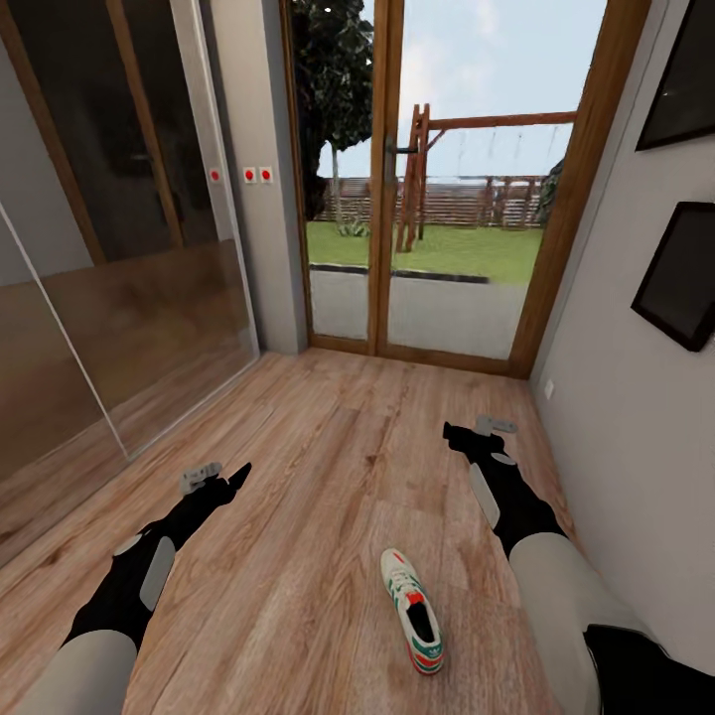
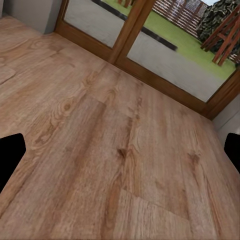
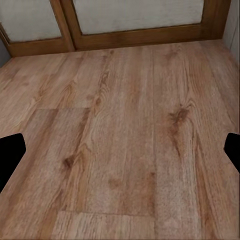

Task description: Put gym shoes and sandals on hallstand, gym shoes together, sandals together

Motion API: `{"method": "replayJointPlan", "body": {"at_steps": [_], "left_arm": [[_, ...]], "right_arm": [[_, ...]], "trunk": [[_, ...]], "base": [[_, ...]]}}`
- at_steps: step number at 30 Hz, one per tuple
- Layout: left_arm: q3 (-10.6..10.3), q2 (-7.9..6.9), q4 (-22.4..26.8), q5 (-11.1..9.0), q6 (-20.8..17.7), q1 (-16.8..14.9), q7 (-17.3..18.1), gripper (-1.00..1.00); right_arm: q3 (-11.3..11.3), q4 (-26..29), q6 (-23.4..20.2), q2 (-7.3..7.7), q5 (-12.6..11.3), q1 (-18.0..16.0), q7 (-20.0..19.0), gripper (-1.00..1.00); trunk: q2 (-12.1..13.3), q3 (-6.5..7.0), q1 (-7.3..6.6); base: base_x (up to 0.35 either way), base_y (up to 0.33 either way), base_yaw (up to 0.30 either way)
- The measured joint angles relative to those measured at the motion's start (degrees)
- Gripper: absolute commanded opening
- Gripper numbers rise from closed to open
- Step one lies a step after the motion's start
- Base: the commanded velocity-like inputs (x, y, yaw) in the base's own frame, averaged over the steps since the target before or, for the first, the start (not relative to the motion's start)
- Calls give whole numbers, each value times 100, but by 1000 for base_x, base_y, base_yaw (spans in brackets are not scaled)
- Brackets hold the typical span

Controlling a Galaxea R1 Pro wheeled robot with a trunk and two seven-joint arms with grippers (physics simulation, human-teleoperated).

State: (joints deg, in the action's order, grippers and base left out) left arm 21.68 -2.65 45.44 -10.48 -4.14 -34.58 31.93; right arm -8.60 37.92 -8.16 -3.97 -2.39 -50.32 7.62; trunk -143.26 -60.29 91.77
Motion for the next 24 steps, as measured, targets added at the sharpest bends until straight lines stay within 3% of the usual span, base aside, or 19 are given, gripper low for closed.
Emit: {"method": "replayJointPlan", "body": {"at_steps": [24], "left_arm": [[-36,-27,23,102,10,0,-15,100]], "right_arm": [[17,-6,-6,-11,0,-1,-26,100]], "trunk": [[0,0,0]], "base": [[0,-28,0]]}}
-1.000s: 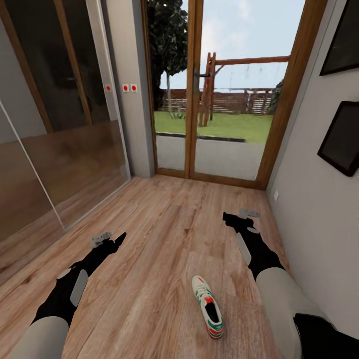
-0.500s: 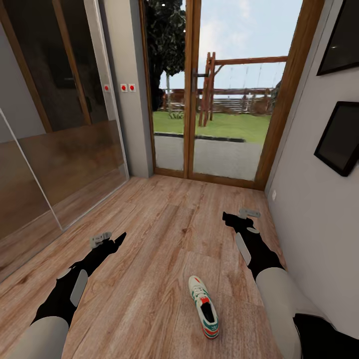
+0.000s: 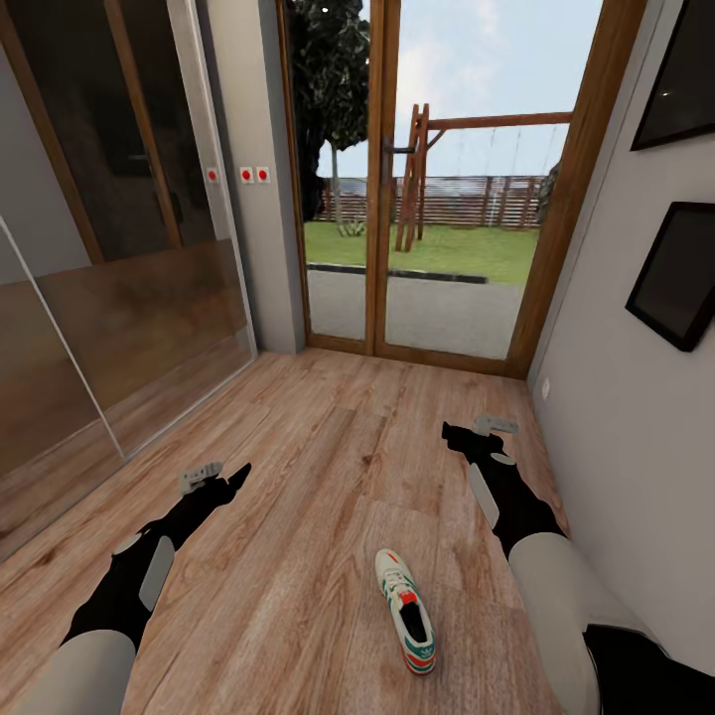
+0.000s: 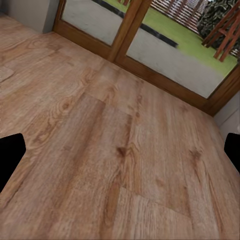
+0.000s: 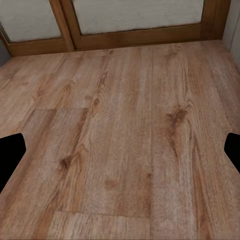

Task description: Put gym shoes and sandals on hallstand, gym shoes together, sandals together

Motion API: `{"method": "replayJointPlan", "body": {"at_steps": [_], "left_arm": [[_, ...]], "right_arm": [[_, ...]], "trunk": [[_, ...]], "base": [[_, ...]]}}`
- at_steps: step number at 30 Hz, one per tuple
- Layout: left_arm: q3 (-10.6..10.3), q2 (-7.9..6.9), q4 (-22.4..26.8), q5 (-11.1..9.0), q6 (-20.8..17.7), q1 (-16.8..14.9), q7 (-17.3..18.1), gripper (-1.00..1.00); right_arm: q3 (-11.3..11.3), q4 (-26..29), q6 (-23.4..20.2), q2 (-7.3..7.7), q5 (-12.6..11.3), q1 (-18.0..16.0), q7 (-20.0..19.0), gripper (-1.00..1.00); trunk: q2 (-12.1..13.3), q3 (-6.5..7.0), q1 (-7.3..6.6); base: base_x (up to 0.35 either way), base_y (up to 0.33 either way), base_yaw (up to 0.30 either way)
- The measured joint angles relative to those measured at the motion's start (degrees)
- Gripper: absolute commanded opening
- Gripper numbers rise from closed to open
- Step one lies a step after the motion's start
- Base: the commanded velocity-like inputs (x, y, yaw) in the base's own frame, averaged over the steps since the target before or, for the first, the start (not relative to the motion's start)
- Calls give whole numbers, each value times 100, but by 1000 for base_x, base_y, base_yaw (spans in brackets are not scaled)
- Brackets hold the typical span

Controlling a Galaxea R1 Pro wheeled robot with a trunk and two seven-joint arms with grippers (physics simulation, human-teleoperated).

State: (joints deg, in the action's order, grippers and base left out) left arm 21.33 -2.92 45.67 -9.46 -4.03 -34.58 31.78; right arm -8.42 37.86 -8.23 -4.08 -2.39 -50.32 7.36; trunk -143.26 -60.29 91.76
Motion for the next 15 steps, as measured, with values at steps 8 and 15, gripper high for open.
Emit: {"method": "replayJointPlan", "body": {"at_steps": [8,15], "left_arm": [[-112,-30,6,28,-350,-1,-10,100],[-130,-93,16,21,-797,-1,-134,100]], "right_arm": [[1,-60,2,-1,-1,0,-9,100],[13,-614,-1,-1,0,-1,-30,100]], "trunk": [[0,0,0],[0,0,0]], "base": [[0,0,0],[0,0,0]]}}
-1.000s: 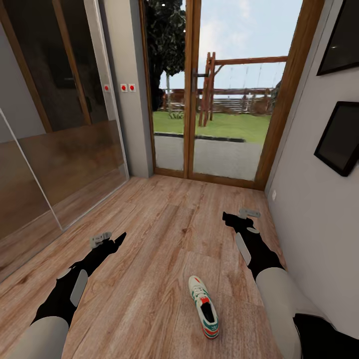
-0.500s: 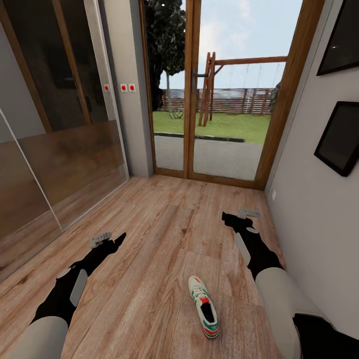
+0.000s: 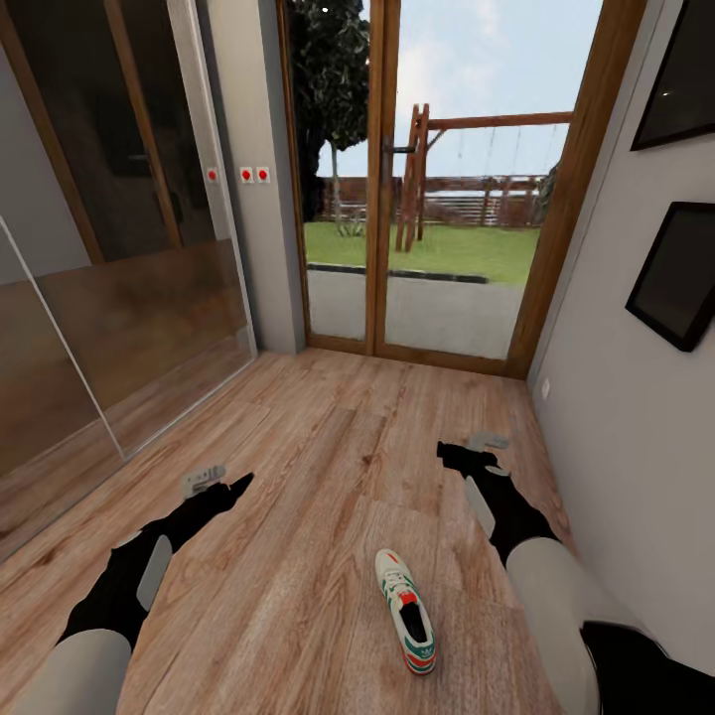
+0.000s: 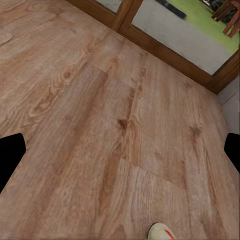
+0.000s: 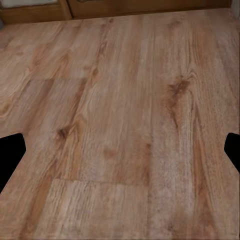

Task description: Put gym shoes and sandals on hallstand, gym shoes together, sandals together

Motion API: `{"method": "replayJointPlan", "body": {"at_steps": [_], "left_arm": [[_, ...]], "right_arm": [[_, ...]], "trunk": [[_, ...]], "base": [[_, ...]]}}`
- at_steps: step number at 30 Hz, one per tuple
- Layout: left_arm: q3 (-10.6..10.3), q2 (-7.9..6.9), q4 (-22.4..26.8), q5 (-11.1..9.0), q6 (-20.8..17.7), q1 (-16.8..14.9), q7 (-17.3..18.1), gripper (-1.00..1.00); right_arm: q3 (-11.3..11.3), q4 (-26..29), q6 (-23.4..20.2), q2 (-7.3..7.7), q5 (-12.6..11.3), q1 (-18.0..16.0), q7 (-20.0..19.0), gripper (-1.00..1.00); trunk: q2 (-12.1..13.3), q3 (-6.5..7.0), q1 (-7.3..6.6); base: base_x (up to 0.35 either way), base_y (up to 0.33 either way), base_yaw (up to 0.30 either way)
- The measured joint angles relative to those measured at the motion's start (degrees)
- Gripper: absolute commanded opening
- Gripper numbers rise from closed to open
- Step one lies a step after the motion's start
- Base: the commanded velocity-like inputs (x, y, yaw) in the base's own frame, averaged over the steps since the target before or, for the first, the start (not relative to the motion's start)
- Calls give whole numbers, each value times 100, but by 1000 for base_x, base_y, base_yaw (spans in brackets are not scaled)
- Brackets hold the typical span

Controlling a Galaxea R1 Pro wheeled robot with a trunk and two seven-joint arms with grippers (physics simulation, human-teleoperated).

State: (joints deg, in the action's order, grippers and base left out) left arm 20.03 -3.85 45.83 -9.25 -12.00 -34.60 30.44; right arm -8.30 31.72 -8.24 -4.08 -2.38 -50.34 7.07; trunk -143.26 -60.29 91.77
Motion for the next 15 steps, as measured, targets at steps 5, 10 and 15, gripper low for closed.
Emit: {"method": "replayJointPlan", "body": {"at_steps": [5,10,15], "left_arm": [[1,-38,9,0,-18,0,-343,100],[4,-51,10,-3,-18,0,-549,100],[-8,-44,18,-2,-18,0,-637,100]], "right_arm": [[40,-289,0,0,4,2,-2,100],[66,-358,0,0,2,0,0,100],[74,-523,5,-4,0,0,0,100]], "trunk": [[0,0,0],[0,0,0],[0,-3,0]], "base": [[0,0,0],[0,0,0],[0,0,35]]}}
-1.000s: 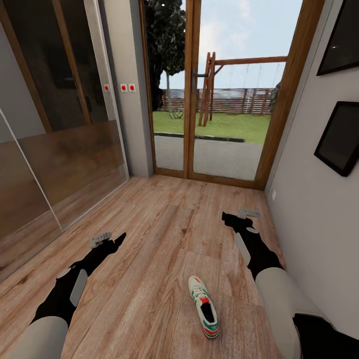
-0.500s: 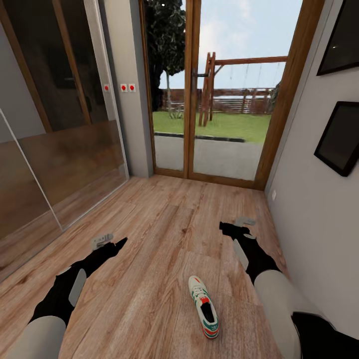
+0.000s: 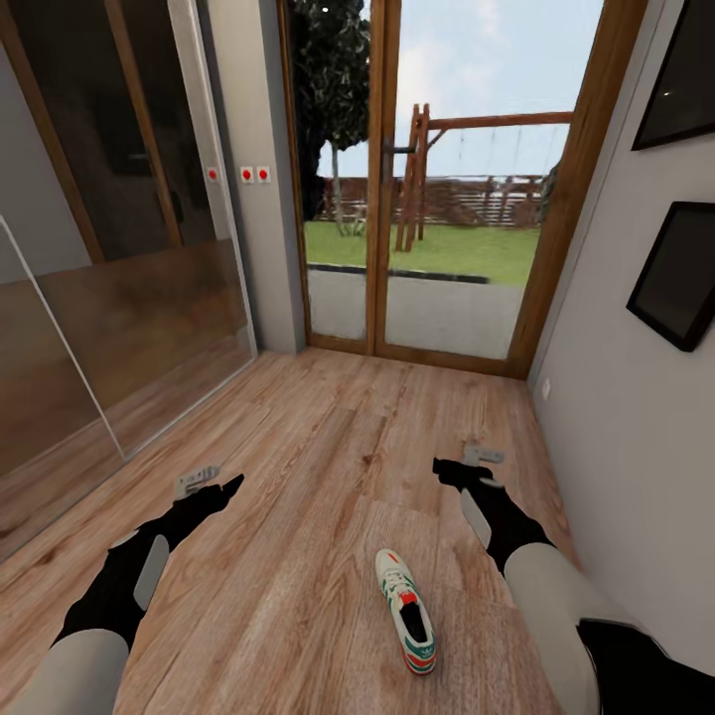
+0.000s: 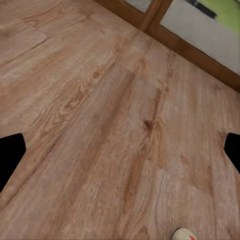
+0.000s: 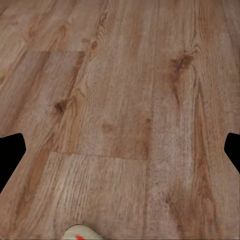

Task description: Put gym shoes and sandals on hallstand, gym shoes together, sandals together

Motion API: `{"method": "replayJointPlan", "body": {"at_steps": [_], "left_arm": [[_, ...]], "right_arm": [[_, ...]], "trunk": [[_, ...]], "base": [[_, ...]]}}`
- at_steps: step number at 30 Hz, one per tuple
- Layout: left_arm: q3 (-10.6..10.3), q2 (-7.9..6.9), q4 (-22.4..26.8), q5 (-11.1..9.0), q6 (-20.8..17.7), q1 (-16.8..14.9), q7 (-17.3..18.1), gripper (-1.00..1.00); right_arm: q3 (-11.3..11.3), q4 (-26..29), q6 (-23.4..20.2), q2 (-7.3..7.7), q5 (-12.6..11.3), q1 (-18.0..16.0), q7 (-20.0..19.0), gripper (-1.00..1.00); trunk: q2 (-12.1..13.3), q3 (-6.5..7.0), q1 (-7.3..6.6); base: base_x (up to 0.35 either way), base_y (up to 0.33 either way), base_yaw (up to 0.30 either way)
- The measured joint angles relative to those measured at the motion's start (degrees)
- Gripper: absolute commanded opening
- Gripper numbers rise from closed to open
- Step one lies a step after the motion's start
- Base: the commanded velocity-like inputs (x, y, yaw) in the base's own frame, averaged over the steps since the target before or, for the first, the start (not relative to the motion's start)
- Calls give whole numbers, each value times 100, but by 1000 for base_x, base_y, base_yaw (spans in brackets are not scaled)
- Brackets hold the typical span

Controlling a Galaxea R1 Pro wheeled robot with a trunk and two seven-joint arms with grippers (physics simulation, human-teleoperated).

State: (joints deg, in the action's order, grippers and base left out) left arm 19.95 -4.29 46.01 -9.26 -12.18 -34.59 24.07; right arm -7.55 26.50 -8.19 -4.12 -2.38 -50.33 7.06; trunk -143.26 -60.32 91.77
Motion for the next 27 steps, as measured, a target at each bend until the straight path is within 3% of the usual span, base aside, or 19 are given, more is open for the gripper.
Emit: {"method": "replayJointPlan", "body": {"at_steps": [17,20,24,27], "left_arm": [[-49,7,7,-7,1,0,-7,100],[-318,11,4,-7,0,0,-6,100],[-895,13,3,-9,0,0,-10,100],[-1109,14,6,-9,0,-1,-16,100]], "right_arm": [[0,-168,30,2,0,0,7,100],[0,-167,31,2,0,2,7,100],[0,-167,32,2,3,4,15,100],[-4,-166,31,4,1,1,22,100]], "trunk": [[0,-88,0],[0,-106,0],[0,-130,0],[0,-140,0]], "base": [[0,0,188],[0,0,214],[0,0,198],[0,0,74]]}}
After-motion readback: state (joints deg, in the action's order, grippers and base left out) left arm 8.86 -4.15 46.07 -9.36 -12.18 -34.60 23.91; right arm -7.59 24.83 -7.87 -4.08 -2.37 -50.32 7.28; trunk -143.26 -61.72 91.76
